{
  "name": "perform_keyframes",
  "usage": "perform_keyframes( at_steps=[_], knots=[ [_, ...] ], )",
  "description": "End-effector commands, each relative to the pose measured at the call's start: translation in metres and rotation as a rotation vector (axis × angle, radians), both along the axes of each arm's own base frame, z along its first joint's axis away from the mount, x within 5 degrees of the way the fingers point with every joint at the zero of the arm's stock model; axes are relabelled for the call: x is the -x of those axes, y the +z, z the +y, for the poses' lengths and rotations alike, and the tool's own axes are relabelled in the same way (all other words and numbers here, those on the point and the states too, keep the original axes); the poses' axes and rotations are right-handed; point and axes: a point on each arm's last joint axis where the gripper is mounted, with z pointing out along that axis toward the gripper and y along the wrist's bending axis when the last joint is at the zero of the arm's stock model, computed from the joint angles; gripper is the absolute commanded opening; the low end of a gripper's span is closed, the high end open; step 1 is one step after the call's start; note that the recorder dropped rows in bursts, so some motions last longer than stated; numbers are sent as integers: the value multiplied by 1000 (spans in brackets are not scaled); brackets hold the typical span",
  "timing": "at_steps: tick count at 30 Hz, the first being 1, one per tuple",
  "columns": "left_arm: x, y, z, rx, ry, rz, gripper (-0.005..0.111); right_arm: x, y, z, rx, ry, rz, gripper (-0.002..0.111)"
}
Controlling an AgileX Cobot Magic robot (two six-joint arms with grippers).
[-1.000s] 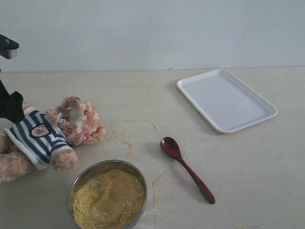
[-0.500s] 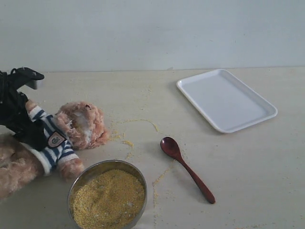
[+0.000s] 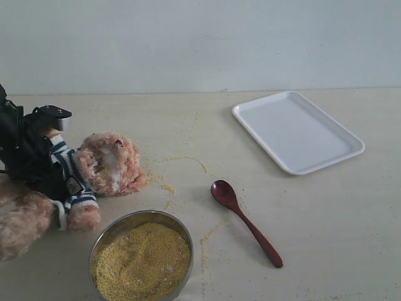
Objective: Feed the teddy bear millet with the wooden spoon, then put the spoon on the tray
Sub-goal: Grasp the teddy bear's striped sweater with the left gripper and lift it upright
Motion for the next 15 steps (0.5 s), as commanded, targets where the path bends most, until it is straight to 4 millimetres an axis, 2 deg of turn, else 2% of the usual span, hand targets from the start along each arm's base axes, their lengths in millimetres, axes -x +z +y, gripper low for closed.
perform_keyframes(
  at_steps=[1, 6, 9, 11, 13, 15],
  knots=[
    [-2, 1, 5, -59, 35, -14, 6, 0, 2, 0, 6, 2, -18, 0],
    [4, 24, 9, -105, 198, -6, 5, 0, 2, 0, 6, 2, -18, 0],
    [9, 58, 10, -87, 298, -89, 5, 0, 2, 0, 6, 2, -18, 0],
    [17, 90, 8, -40, 378, -163, 5, 0, 2, 0, 6, 2, -18, 0],
    [28, 121, 5, 36, 443, -214, 5, 0, 2, 0, 6, 2, -18, 0],
    [43, 141, 0, 125, 481, -217, 5, 0, 2, 0, 6, 2, -18, 0]
  ],
)
